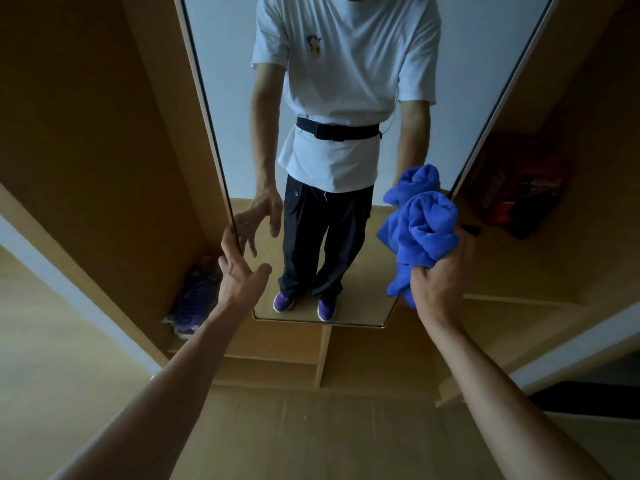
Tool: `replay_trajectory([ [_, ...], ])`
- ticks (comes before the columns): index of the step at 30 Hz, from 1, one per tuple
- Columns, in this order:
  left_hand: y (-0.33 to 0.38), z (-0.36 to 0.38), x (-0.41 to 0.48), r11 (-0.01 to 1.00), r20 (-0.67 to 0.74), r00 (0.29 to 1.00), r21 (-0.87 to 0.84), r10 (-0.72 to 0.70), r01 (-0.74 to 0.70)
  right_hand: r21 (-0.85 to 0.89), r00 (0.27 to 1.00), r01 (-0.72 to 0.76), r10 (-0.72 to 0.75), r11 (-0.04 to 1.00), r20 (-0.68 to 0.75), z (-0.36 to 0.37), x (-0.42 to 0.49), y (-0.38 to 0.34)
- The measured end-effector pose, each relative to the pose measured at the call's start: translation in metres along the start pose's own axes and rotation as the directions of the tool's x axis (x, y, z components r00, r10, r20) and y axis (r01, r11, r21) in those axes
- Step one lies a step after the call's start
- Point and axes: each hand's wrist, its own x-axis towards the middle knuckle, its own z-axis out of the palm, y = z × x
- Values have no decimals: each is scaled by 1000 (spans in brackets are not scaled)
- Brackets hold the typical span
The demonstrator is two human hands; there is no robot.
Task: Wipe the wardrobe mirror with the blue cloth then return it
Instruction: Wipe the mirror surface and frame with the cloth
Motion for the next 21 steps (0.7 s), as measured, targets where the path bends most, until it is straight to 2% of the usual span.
replay_trajectory([
  [4, 4, 0, 2, 999, 4, 999, -2, -41, 41, -22, 994, -51, 49, 998, -94, 18, -6, -12],
  [9, 4, -7, 2, 999, 75, 996, 18, -40, 39, -45, 995, -59, 55, 997, -88, 34, -14, -26],
  [21, 3, -33, 5, 998, 235, 970, 33, -63, 57, -64, 993, 106, -102, 992, 61, 110, -52, -89],
])
